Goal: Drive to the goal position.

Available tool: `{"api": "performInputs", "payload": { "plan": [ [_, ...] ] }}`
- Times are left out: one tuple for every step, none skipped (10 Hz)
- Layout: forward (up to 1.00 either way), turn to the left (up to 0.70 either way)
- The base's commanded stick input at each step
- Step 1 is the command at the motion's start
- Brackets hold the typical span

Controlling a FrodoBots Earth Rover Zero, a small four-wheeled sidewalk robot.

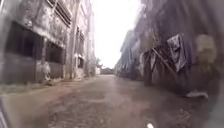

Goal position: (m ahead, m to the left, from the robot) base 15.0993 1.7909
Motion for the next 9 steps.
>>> {"api": "performInputs", "payload": {
  "plan": [
    [0.7,0.0],
    [0.7,0.0],
    [0.7,0.0],
    [0.7,0.0],
    [0.7,0.0],
    [0.7,0.0],
    [0.7,0.0],
    [0.7,0.0],
    [0.7,0.0]
  ]
}}
